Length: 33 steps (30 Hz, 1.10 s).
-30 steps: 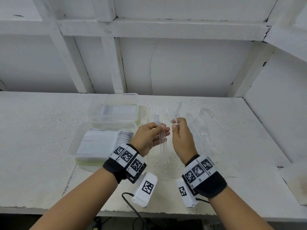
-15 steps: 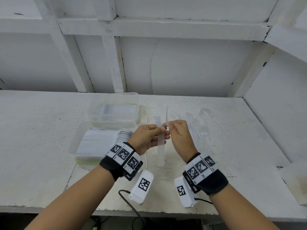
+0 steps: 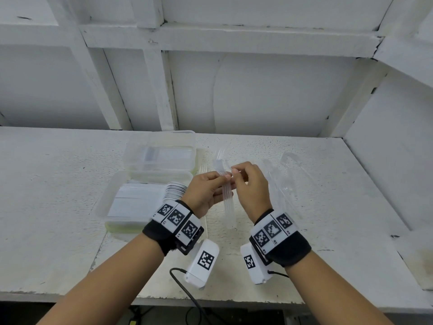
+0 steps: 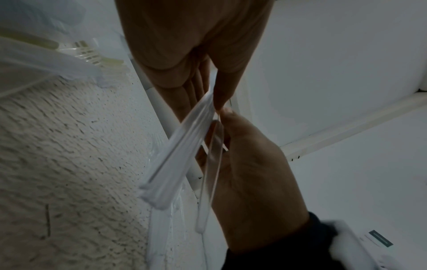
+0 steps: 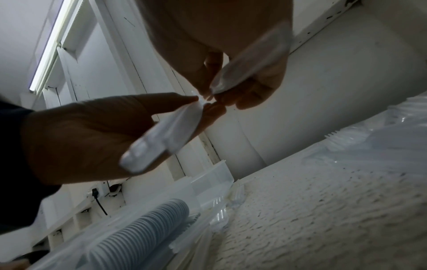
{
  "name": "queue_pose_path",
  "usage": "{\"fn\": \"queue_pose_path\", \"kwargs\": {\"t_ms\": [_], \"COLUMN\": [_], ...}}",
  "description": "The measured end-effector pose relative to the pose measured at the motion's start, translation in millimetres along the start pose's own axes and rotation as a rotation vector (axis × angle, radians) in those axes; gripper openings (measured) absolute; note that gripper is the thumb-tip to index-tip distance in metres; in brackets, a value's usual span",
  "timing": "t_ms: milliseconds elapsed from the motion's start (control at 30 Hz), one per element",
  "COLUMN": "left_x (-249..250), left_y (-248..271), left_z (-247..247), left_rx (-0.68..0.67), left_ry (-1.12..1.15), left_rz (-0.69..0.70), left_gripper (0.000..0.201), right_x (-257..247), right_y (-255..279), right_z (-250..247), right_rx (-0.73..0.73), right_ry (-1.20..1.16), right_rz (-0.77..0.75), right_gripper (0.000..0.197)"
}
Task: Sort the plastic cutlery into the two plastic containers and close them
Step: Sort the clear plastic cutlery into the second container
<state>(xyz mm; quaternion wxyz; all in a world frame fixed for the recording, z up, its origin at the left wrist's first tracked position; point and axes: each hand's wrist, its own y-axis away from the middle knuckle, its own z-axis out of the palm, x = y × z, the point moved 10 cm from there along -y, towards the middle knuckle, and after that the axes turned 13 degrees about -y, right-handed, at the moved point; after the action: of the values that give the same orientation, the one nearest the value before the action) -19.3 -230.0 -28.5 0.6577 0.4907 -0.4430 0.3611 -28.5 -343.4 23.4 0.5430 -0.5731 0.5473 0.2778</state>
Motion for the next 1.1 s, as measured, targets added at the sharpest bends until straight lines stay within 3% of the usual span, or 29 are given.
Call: {"fn": "queue_pose_path", "kwargs": {"t_ms": [67, 233, 300, 433, 567, 733, 1100], "left_x": [2, 3, 2, 3, 12, 14, 51], "left_y": [1, 3, 3, 1, -6, -12, -15], "left_z": [0, -3, -6, -14, -32, -35, -78], "left_rx": [0.011, -0.024, -0.036, 0.005, 0.136, 0.178, 0.156], "left_ry": [0.001, 0.005, 0.016, 0.056, 0.153, 0.229, 0.055], "left_rz": [0.005, -0.015, -0.047, -0.064, -0.034, -0.042, 0.044], "left_gripper": [0.012, 0.036, 0.031, 0.009, 0.008, 0.01, 0.021], "right_x": [3, 10, 11, 5, -8, -12, -39], "right_y": [-1, 1, 3, 3, 7, 7, -31], "right_z": [8, 17, 22, 29, 38, 61, 97], "right_rx": [-0.014, -0.051, -0.122, -0.221, -0.296, -0.352, -0.418], "right_ry": [-0.051, -0.201, -0.227, -0.124, 0.116, 0.364, 0.282], "right_rz": [0.026, 0.128, 0.151, 0.123, 0.051, -0.042, -0.12], "right_gripper": [0.015, 0.029, 0.029, 0.031, 0.042, 0.044, 0.032]}}
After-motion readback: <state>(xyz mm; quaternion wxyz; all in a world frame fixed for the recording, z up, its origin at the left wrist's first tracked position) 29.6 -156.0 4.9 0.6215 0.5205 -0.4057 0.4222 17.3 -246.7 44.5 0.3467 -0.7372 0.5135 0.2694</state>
